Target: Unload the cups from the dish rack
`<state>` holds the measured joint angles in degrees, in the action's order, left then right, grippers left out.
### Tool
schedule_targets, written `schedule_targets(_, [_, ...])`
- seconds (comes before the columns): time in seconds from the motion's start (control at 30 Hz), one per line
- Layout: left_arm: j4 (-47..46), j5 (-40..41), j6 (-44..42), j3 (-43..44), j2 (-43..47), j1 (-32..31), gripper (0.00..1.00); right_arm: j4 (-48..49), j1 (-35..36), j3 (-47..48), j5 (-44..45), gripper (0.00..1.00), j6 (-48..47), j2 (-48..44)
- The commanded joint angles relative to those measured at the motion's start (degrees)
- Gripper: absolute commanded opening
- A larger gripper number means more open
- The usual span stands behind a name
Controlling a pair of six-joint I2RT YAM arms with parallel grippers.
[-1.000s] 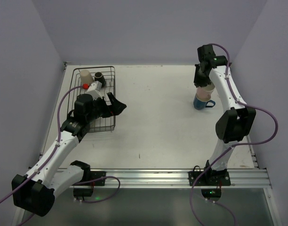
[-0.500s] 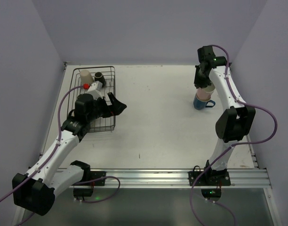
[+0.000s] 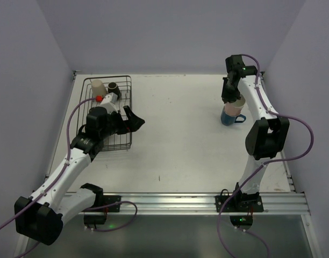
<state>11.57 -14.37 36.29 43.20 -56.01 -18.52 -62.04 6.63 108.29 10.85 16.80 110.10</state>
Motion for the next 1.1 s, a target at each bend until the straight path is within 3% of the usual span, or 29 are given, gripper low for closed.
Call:
schedule_targets(0.0, [-1.73,-0.66,-1.49,-0.31,0.11,-0.20,0.98,1.04,-0.30,0.43,-0.74,0.00,-1.68,-0.60])
schedule_targets(0.47, [-2.17,-1.01,-1.66,-0.92,-0.24,-0.20,0.98,3.76,-0.66,-3.69,-1.36,0.01,-1.68,-0.24])
schedule_targets(1.07, [-3.05,-1.80,-1.40,-1.71,-0.95,-0.20,0.98,4.38,-0.66,-3.61,-0.74,0.31,-1.86,-3.93])
